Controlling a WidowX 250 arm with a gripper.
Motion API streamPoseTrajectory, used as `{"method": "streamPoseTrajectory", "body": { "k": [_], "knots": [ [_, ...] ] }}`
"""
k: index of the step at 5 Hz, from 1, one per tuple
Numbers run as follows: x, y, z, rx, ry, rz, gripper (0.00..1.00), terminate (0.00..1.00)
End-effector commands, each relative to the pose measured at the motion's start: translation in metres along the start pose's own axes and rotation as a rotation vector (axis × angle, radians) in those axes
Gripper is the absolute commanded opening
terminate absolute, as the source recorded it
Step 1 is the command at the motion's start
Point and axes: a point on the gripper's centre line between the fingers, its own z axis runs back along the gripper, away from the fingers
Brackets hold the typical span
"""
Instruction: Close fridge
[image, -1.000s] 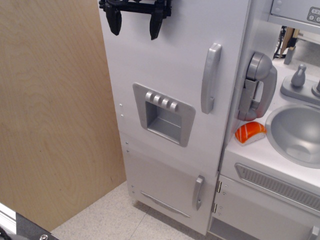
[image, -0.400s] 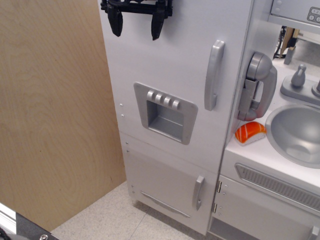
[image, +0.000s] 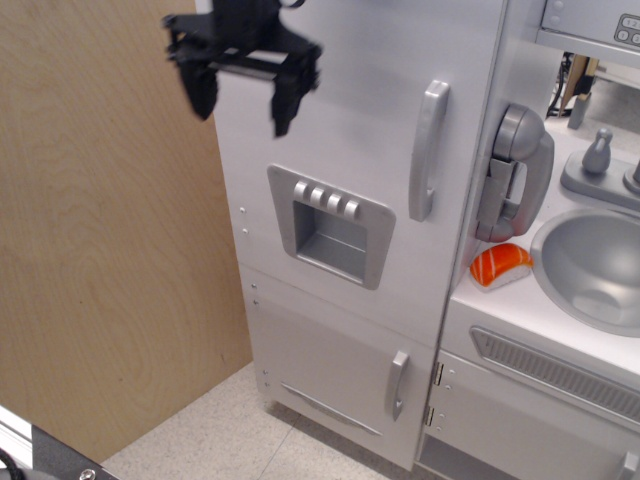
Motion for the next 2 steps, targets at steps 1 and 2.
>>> {"method": "streamPoseTrajectory", "body": {
  "k": [1, 2],
  "knots": [
    [-0.0307, 0.0188, 0.0188, 0.021, -0.04, -0.054, 1.0, 0.0],
    [-0.0307, 0.0188, 0.0188, 0.021, -0.04, -0.054, 1.0, 1.0]
  ]
}}
